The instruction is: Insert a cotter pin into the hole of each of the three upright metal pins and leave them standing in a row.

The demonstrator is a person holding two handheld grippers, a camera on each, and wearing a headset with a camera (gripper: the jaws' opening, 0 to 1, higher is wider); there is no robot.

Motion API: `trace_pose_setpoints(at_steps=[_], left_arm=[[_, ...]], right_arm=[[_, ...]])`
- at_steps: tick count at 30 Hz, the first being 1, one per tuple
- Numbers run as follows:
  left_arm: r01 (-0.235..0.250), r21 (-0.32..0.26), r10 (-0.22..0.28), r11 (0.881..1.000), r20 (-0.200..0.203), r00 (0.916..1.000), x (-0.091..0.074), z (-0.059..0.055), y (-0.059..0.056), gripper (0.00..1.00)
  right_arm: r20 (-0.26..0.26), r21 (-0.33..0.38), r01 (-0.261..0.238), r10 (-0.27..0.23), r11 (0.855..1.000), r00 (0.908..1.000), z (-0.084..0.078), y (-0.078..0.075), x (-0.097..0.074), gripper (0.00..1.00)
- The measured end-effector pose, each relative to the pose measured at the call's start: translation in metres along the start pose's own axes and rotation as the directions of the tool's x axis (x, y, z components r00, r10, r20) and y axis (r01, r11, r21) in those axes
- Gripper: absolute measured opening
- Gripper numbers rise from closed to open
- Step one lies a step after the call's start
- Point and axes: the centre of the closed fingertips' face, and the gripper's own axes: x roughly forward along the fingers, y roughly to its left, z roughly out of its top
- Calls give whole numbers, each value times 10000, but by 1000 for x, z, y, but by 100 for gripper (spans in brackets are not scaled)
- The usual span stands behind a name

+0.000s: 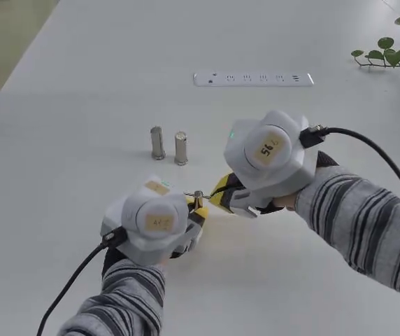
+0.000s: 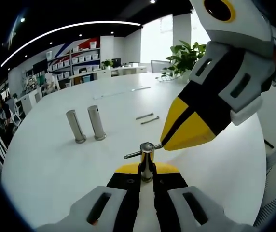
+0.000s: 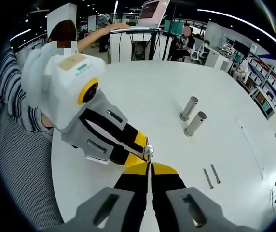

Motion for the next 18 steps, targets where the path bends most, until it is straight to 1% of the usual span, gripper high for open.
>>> trace_pose_setpoints(at_steps=[11,16,18], left_arm=[[-32,1,32,10000,-19,10000,0,0,0,5],[-85,16,85,10000,-34,10000,0,0,0,5],[-107,-11,107,9999,-25,9999,0,-1,0,5]], right_arm=[[-45,-14,-20,20,10000,10000,1,1,3,0],[132,266,-25,22,9996,9999,2,1,2,0],[281,429,98,-110,9990,9995,4,-1,1,2]])
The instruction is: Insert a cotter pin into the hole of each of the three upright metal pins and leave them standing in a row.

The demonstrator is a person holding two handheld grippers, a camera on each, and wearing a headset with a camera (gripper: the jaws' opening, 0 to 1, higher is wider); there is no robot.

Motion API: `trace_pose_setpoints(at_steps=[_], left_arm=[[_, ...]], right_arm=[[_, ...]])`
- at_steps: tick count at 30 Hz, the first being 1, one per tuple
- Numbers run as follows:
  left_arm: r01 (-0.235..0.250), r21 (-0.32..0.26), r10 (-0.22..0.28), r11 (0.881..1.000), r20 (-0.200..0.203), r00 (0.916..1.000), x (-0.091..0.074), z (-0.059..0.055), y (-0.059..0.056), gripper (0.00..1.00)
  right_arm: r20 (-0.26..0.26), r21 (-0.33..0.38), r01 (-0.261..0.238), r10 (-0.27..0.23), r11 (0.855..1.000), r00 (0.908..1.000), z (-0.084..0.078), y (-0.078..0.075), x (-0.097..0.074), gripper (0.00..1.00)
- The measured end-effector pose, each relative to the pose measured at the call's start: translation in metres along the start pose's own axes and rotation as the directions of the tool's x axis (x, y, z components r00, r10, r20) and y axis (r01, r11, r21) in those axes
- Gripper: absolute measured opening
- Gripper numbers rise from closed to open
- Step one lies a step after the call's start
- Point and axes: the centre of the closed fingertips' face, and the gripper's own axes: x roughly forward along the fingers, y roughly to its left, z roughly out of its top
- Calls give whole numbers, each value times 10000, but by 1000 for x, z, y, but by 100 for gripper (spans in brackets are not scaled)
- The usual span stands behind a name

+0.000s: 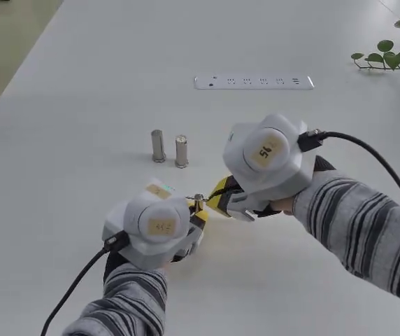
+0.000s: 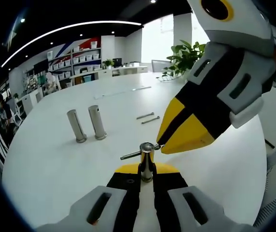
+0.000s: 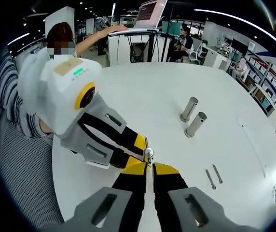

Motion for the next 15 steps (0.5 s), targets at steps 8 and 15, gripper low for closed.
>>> trace_pose_setpoints(at_steps=[8,15], left_arm=[[-42,9,43,10000,-24,10000,0,1,2,5],[-236,-2,236,9997,57,9997,-3,4,18,5]], right_arm=[[242,880,443,-466,9951,9986,-7,-10,-8,12],[397,1763,642,-723,9822,9966,-18,-16,-16,19]])
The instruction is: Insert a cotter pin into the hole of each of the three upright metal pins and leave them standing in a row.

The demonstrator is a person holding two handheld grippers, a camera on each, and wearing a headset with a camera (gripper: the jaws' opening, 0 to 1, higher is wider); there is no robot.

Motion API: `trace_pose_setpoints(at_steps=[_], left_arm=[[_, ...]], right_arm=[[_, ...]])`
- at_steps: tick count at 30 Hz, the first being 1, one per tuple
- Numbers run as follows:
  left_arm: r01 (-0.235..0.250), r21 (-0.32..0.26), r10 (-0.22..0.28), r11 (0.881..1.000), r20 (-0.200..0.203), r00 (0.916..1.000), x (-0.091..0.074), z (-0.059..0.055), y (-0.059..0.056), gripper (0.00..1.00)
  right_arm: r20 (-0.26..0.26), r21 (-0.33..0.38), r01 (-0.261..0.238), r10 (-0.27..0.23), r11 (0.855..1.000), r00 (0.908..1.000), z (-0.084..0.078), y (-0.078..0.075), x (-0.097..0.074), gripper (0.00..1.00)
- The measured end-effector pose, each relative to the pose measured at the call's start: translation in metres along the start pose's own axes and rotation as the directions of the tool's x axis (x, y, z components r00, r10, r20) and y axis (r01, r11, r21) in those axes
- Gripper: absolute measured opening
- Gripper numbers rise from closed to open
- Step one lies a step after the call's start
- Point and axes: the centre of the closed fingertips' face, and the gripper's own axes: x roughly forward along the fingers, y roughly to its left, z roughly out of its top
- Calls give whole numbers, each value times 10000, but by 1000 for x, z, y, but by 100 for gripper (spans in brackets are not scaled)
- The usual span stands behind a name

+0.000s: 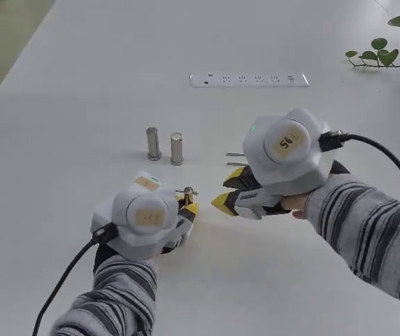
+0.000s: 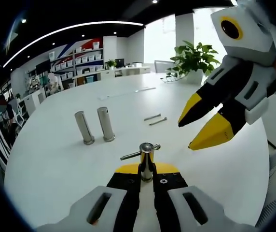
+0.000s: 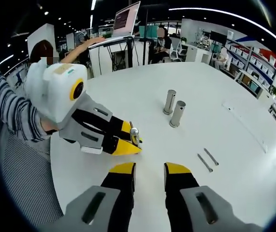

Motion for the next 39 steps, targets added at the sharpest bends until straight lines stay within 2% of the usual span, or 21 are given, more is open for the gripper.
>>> trace_pose_setpoints(at_steps=[3,12,18,28,39], left_arm=[[-105,-106,106,9999,48,9999,-1,3,10,5],[-826,-503,829,9953,46,9965,-1,5,51,5],[-1206,-739,1204,9900,-67,9927,0,3,69,5],[-1193,-670,1184,9906,-176,9928,1,-1,71,5],[-1247,-683,1241,9898,-124,9922,0,0,69,5]], right_arm=[[139,309,7,-11,9995,9999,-3,-1,-2,23],[926,1033,4,-101,9947,9957,-9,0,-9,39],[976,1493,62,-210,9888,9950,-16,0,-11,41],[1065,2389,91,-355,9710,9937,-28,2,-11,40],[1030,2863,283,-601,9577,9929,-35,-4,-16,38]])
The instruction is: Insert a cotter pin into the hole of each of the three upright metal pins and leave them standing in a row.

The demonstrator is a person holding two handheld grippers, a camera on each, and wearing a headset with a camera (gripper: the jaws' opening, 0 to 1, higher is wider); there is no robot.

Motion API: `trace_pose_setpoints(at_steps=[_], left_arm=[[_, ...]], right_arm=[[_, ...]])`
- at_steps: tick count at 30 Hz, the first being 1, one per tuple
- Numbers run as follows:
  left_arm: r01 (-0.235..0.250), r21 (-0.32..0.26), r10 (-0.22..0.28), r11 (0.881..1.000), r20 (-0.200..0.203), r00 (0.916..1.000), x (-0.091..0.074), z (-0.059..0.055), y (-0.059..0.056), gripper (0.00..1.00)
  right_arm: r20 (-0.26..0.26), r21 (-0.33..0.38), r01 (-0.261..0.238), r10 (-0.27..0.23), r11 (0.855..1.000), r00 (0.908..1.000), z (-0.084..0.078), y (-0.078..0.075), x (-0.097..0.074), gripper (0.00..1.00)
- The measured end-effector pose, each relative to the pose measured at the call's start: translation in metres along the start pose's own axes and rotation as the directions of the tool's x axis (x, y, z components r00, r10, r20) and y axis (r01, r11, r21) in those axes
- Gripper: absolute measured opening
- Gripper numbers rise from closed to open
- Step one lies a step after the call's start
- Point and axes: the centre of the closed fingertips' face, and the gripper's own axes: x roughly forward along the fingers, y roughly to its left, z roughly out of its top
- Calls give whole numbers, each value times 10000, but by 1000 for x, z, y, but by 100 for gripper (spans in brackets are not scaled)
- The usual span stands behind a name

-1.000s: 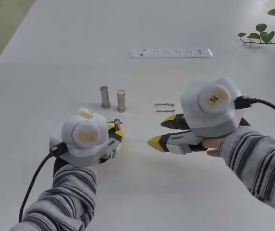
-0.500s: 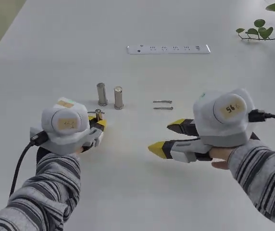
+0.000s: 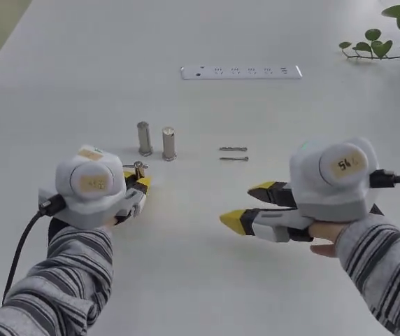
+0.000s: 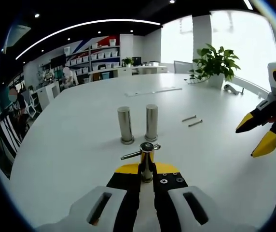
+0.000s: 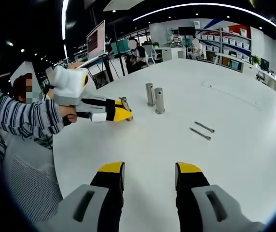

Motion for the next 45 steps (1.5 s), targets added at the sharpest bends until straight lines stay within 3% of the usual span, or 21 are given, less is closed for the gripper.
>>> trace_pose_setpoints(at_steps=[11,18,22,28,31,33,39,41,43,45], left_arm=[[-25,-204,27,9998,65,10000,4,1,2,6],[60,-503,-66,9987,-114,9999,4,-4,1,7],[-3,-446,-12,9990,-336,9994,3,-10,2,15],[191,-581,-190,9981,18,9998,-6,-6,-1,25],[280,-865,-242,9959,453,9987,-11,1,-3,33],[328,-927,-280,9952,529,9982,-15,3,-5,41],[584,-539,-545,9968,724,9959,-28,5,-14,54],[623,-416,-591,9972,738,9955,-32,5,-18,59],[694,-270,-658,9972,1187,9907,-40,12,-22,62],[680,-344,-636,9971,1155,9913,-44,12,-23,67]], right_arm=[[-61,177,-34,35,9998,10000,-5,3,1,38],[-46,270,-36,38,9996,10000,-6,3,1,38],[-54,283,-6,8,9996,10000,-6,2,2,38],[144,232,-17,13,9997,9999,1,-1,4,38],[355,72,-18,15,10000,9994,11,-2,6,38],[586,-67,-6,10,10000,9983,22,-4,8,38],[1448,-300,78,-33,9995,9895,62,-17,27,37],[1655,-318,62,-8,9995,9862,72,-16,33,36],[1868,-320,26,34,9995,9824,84,-11,40,36],[1983,-322,-23,86,9995,9801,91,-7,45,35]])
